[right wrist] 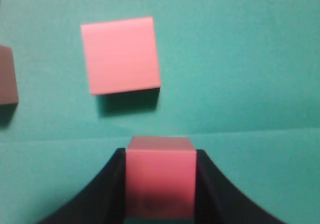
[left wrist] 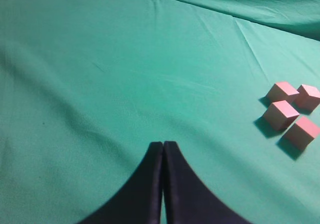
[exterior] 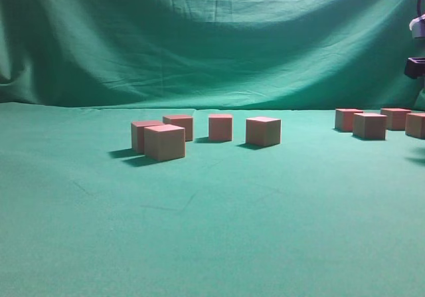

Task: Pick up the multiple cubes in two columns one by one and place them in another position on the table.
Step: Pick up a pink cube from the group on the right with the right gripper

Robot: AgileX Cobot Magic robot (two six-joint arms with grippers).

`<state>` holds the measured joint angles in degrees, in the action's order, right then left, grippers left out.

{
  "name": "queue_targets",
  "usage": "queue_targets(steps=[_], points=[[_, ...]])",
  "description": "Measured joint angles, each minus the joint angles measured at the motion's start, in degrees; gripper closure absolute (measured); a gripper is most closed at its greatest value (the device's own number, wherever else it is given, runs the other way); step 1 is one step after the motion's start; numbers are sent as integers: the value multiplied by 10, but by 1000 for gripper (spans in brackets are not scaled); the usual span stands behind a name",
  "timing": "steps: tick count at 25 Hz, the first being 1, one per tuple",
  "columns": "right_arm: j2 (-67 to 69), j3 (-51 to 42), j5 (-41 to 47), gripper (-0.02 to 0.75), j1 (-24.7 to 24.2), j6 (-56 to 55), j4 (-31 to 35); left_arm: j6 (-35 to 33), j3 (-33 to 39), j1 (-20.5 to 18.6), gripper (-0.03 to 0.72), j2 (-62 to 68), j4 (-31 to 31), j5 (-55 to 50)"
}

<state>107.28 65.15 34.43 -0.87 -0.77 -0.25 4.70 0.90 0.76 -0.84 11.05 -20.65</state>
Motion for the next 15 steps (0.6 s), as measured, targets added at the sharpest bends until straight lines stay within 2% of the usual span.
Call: queue_targets(steps=[4,8,11,15], points=[[-5,0,15,468,0,0,0,0,0,0,688,0,0,0],[-48,11,69,468,12,1,14,0,0,0,688,0,0,0],[-96,21,116,468,43,15,26,0,0,0,688,0,0,0],[-135,22,177,468,116,56,30,0,0,0,688,0,0,0]])
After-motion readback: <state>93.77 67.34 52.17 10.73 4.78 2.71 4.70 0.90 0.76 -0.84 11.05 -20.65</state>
